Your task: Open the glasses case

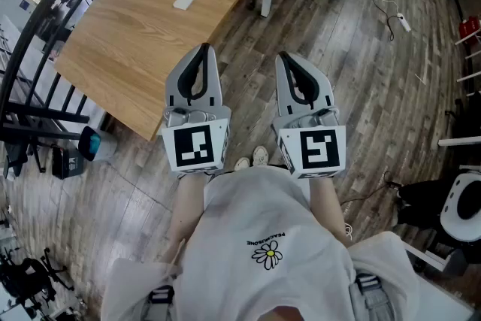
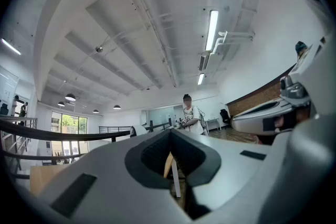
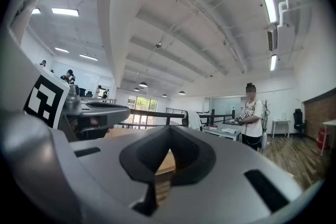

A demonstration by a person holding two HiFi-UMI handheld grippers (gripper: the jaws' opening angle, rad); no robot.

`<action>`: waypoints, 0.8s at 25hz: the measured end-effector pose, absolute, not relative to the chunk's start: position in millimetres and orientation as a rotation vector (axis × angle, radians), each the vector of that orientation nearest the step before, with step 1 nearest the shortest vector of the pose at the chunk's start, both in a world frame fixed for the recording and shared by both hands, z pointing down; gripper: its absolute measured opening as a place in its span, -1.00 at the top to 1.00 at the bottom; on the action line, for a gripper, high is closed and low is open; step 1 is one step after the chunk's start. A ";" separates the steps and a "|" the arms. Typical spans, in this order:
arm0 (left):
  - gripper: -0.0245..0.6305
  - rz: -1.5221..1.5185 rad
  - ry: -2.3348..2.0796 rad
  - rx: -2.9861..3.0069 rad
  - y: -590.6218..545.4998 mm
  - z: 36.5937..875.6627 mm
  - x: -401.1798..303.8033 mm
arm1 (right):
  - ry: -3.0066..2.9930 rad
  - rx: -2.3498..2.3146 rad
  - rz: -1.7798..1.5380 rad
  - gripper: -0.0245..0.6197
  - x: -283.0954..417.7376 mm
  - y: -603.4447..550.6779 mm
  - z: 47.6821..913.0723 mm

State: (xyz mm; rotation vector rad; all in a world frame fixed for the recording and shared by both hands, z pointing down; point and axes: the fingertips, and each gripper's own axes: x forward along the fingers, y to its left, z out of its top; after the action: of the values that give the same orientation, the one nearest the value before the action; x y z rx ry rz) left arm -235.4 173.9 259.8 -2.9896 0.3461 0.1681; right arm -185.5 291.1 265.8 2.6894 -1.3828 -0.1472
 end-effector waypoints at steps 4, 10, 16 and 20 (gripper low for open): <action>0.87 0.199 0.353 -2.992 179.0 255.2 -236.5 | -1.393 2.692 -0.128 0.91 -185.8 295.6 270.4; 0.87 0.125 0.370 -3.005 174.6 272.8 -239.5 | -1.421 2.699 -0.075 0.91 -182.5 299.7 281.1; 0.87 0.126 0.397 -3.002 170.5 273.2 -228.6 | -1.499 2.695 -0.053 0.90 -176.2 297.1 286.1; 0.87 0.152 0.421 -2.976 173.6 275.4 -219.9 | -1.523 2.690 -0.075 0.90 -167.1 303.7 292.8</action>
State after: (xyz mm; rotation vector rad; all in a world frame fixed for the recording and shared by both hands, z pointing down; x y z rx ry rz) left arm -219.9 173.6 275.4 -2.9762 0.4212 0.1521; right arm -167.1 303.7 292.8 2.6897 -1.5234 -0.0750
